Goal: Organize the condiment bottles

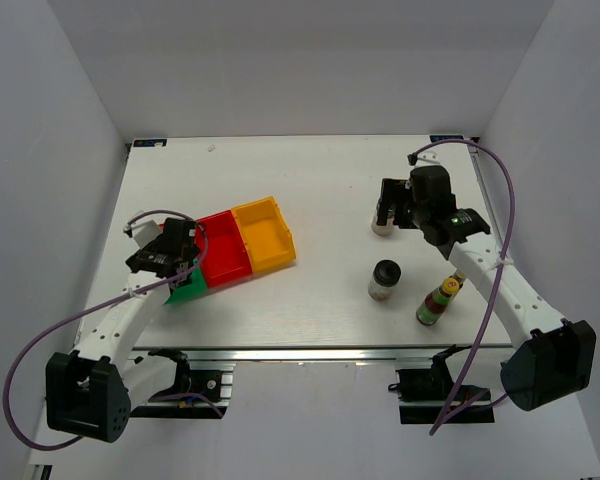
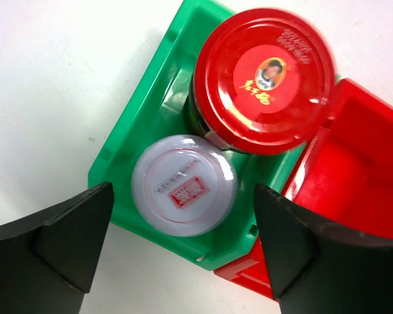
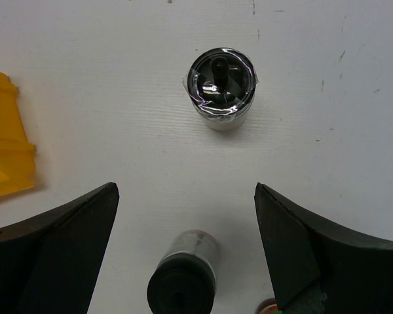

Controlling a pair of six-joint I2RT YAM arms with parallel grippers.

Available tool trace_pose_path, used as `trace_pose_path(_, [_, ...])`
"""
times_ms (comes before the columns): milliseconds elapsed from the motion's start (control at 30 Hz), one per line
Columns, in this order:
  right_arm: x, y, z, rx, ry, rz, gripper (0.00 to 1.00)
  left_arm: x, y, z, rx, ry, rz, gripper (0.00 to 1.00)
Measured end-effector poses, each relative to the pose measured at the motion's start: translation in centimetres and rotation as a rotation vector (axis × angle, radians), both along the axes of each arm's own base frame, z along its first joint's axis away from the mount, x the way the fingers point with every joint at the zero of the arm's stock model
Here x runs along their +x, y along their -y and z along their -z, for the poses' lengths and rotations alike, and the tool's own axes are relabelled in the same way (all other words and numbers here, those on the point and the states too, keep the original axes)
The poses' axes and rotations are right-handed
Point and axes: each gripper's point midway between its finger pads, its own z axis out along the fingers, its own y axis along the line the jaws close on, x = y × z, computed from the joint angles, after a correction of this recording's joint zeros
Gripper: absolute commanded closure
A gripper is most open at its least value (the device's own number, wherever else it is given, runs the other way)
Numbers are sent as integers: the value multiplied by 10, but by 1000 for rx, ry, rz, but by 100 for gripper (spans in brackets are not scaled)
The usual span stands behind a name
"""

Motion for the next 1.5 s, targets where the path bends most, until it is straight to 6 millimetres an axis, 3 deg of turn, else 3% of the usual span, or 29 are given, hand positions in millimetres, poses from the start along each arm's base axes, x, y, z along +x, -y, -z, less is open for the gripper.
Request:
trace_pose_path(333, [-5,4,0,0,-11,19,11,11,11,-40,-49,55,48,2])
trace_pose_path(500, [-14,9,-8,8,0,35,11,33,42,-72,-135,120,225,2])
trace_pose_path(633, [-23,13,-8,11,-6,46,11,47,88,-83,-164,143,428,2])
trace_pose_path(767, [-30,20,-2,-13,-33,67,11,56,160,-85,-154,104,662,2])
trace_pose_path(867, [-32,26,5,-36,-50,89,11,62,209,-79,-154,88,816,2])
trace_pose_path(967, [-30,27,5,-46,-47,91,11,61,244,-67,-147,58,934,2])
trace_pose_path(1133, [-12,20,21,-86,-104,78,11,45,285,-57,-138,40,1075,2])
trace_pose_path(1267, [12,11,42,-128,-163,64,11,26,302,-58,-142,49,1140,2])
trace_pose_path(1500, [52,2,64,-181,-210,76,11,8,293,-62,-146,70,1143,2])
